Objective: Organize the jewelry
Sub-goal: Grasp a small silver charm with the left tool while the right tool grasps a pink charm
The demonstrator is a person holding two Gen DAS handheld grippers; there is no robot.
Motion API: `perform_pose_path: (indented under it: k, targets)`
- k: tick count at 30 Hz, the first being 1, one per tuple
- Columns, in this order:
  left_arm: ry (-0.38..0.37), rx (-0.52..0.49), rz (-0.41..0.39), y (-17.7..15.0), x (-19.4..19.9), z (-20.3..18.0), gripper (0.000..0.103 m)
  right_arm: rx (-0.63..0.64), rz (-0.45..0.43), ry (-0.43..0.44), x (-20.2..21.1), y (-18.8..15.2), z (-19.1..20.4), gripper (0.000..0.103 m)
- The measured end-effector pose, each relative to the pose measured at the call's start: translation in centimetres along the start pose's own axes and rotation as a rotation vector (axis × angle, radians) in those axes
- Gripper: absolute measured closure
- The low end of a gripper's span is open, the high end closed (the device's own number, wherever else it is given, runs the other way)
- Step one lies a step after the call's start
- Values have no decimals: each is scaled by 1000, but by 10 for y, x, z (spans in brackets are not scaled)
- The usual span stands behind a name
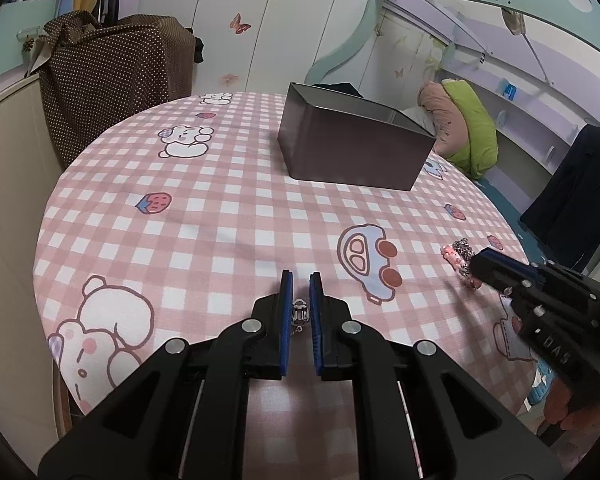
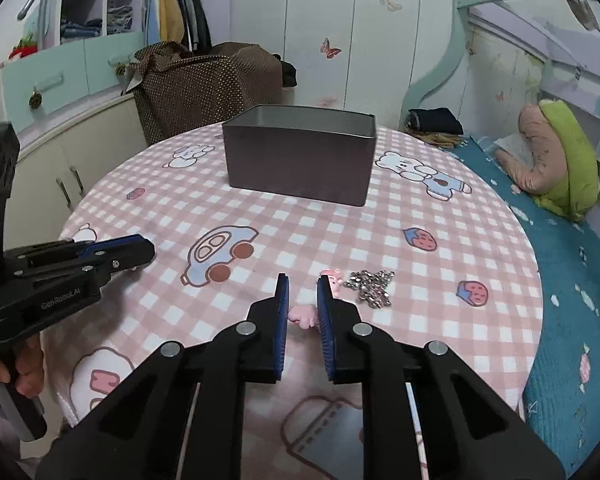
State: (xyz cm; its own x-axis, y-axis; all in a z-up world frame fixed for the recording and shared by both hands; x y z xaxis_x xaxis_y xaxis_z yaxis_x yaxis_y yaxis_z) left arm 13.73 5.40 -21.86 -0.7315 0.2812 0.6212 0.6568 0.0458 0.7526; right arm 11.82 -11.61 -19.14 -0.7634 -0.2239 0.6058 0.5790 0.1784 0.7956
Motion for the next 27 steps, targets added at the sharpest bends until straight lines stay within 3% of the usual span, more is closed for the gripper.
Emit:
perform_pose_path:
  k: [4,5,12,16,18,24,26,27]
  targets:
    - [1,3,3,1,-1,0,94,-21,-24,-8,9,4,-7,89]
    - [0,2,2,1,0,0,94,-35,-32,-6,11,6,-10,102]
    - [-8,-13,-19,7,5,-5,94,-33,-43,0,18,14,-18,102]
    - [-9,-12,-20,9,6,-5,94,-65,-4,-30,9,2,-26,72]
    - [-8,-14,-16,9,5,-6,94,-59,17,-47,6,-5,-28,67]
    - [-5,-16,-10,7,4,-6,94,-56,56,-71,1,-28,-35,68]
    - [-7,-18,-7,6,3,-7,94,-51,48,-77,-1,-28,-36,84]
    - [-6,-19,-7,6,2,-8,94,-58,47,-75,-2,-27,-37,87]
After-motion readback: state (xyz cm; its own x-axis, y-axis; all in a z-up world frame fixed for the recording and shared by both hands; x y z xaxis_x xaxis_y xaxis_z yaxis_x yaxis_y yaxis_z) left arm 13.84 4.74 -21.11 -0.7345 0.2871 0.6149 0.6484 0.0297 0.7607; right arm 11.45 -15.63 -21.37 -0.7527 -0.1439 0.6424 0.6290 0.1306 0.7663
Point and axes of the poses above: each gripper's, at about its wrist camera, not at the fingertips, and x roughly against the way its jaws point, z to its left, y to its top, the point moved 5 cm from there along -x, roughly the way its jaws point, and after that the axes turned 1 degree about -z, right-handed, at the moved point
